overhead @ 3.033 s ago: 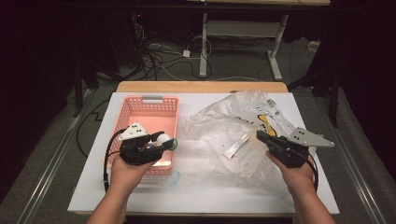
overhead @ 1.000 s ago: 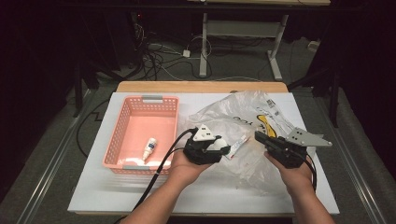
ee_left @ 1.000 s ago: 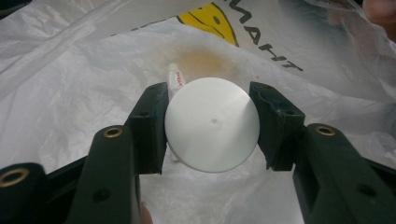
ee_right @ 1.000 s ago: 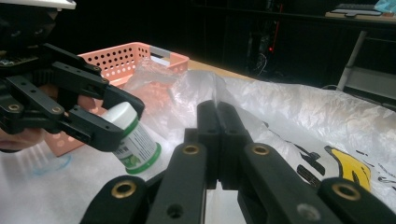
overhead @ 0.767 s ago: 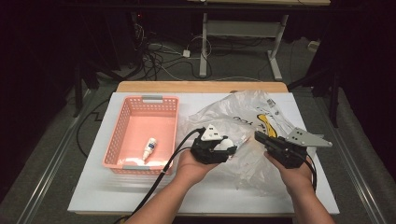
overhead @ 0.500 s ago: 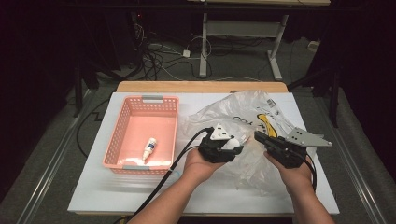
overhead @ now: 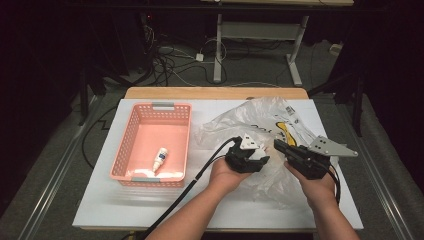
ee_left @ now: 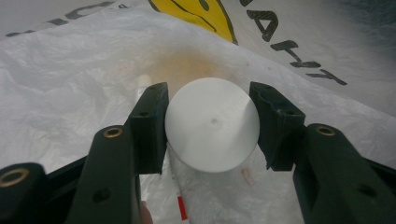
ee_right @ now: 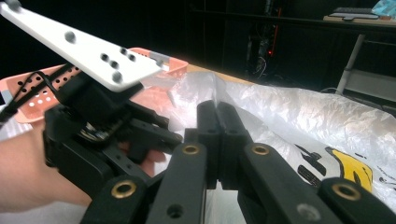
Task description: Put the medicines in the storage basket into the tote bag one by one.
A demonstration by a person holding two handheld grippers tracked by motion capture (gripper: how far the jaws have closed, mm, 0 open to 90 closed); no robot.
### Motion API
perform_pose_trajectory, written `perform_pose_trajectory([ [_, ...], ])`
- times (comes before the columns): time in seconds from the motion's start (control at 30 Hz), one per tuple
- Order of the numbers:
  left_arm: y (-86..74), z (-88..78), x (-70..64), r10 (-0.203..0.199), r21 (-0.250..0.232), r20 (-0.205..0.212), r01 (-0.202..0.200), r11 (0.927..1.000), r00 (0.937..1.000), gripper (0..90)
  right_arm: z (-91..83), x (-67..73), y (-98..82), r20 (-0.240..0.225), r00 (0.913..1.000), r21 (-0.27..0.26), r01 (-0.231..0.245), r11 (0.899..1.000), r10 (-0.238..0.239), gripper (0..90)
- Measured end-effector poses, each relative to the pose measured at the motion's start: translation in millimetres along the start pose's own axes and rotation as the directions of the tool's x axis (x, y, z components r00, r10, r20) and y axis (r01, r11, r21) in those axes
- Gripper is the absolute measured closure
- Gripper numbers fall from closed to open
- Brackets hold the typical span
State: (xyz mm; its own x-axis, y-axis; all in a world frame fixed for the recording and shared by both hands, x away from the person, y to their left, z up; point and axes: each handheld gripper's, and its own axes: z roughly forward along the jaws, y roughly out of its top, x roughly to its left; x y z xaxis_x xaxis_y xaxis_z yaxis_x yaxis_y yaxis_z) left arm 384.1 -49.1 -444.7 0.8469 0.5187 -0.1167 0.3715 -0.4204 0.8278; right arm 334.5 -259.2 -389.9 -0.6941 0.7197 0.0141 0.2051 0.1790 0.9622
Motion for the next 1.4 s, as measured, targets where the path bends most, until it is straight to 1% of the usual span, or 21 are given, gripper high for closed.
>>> perform_pose_trajectory([
  [0.07, 1.3, 5.3, -1.4, 0.005, -0.002, -0.003, -0.005, 1.0, 1.0, 48.7, -0.5, -0.5, 0.2, 0.001, 1.0, -0.002, -0.007, 1.0, 0.007, 90.0],
  [0.13, 2.4, 10.8, -3.0, 0.014, -0.004, -0.014, -0.014, 0.9999, 0.9998, 48.7, -0.8, -1.7, 0.0, 0.003, 1.0, -0.003, -0.007, 1.0, 0.007, 90.0],
  [0.23, 2.9, 18.3, -4.7, 0.018, -0.012, -0.017, -0.018, 0.9998, 0.9997, 48.7, -1.4, -3.1, -0.5, 0.007, 0.9998, -0.003, -0.018, 1.0, 0.018, 90.0],
  [0.3, 3.0, 23.1, -6.1, 0.021, -0.01, -0.025, -0.021, 0.9997, 0.9995, 48.6, -1.8, -4.4, -1.0, 0.008, 0.9999, -0.003, -0.014, 1.0, 0.014, 90.0],
  [0.4, 3.0, 28.5, -6.5, 0.015, -0.014, -0.032, -0.016, 0.9998, 0.9994, 48.6, -2.2, -5.1, -1.6, 0.009, 0.9998, -0.003, -0.016, 1.0, 0.016, 90.0],
  [0.5, 2.0, 32.7, -5.9, 0.009, -0.008, -0.029, -0.01, 0.9999, 0.9995, 48.6, -2.7, -5.9, -2.0, 0.011, 0.9997, -0.001, -0.02, 1.0, 0.02, 90.0],
  [0.67, -1.1, 37.9, -4.7, 0.005, 0.008, -0.037, -0.004, 1.0, 0.9993, 48.5, -2.9, -6.2, -2.5, 0.013, 0.9997, 0.001, -0.022, 1.0, 0.022, 90.0],
  [0.7, -1.8, 39.2, -4.8, -0.003, 0.006, -0.037, 0.003, 1.0, 0.9993, 48.5, -2.9, -6.3, -2.6, 0.013, 0.9997, 0.001, -0.021, 1.0, 0.021, 90.0],
  [0.87, -2.5, 41.7, -4.3, -0.016, -0.013, -0.036, 0.016, 0.9998, 0.9992, 48.4, -3.3, -6.3, -2.6, 0.013, 0.9997, 0.001, -0.021, 1.0, 0.021, 90.0],
  [1.07, -1.6, 43.2, -3.0, -0.013, -0.015, -0.028, 0.013, 0.9998, 0.9995, 48.0, -3.0, -6.2, -3.0, 0.011, 0.9998, 0.002, -0.019, 1.0, 0.018, 90.0],
  [1.1, -1.4, 42.8, -3.0, -0.012, -0.016, -0.027, 0.011, 0.9998, 0.9996, 47.3, -2.9, -6.3, -3.1, 0.011, 0.9998, 0.002, -0.018, 1.0, 0.018, 90.0],
  [1.13, -1.0, 41.9, -2.6, -0.013, -0.012, -0.022, 0.013, 0.9998, 0.9997, 44.7, -2.9, -6.3, -3.1, 0.011, 0.9998, 0.002, -0.018, 1.0, 0.018, 90.0],
  [1.2, -0.7, 40.4, -2.3, -0.014, -0.004, -0.03, 0.014, 0.9999, 0.9995, 42.1, -3.0, -6.4, -3.0, 0.011, 0.9998, 0.002, -0.018, 1.0, 0.018, 90.0],
  [1.23, -0.5, 39.3, -1.6, -0.018, 0.001, -0.024, 0.018, 0.9998, 0.9995, 40.0, -3.2, -6.5, -3.0, 0.012, 0.9997, 0.003, -0.019, 1.0, 0.019, 90.0],
  [1.3, -0.6, 37.0, -0.9, -0.022, 0.011, -0.007, 0.022, 0.9997, 0.9997, 39.3, -3.4, -6.6, -2.9, 0.012, 0.9998, 0.002, -0.019, 1.0, 0.019, 90.0],
  [1.33, -0.7, 35.3, -1.1, -0.023, 0.014, -0.001, 0.023, 0.9996, 0.9997, 37.1, -3.5, -6.5, -2.9, 0.012, 0.9997, 0.003, -0.019, 1.0, 0.019, 90.0],
  [1.4, -1.8, 30.3, -1.6, -0.023, 0.009, 0.004, 0.023, 0.9997, 0.9997, 36.4, -3.7, -6.5, -3.0, 0.012, 0.9997, 0.004, -0.02, 1.0, 0.02, 90.0],
])
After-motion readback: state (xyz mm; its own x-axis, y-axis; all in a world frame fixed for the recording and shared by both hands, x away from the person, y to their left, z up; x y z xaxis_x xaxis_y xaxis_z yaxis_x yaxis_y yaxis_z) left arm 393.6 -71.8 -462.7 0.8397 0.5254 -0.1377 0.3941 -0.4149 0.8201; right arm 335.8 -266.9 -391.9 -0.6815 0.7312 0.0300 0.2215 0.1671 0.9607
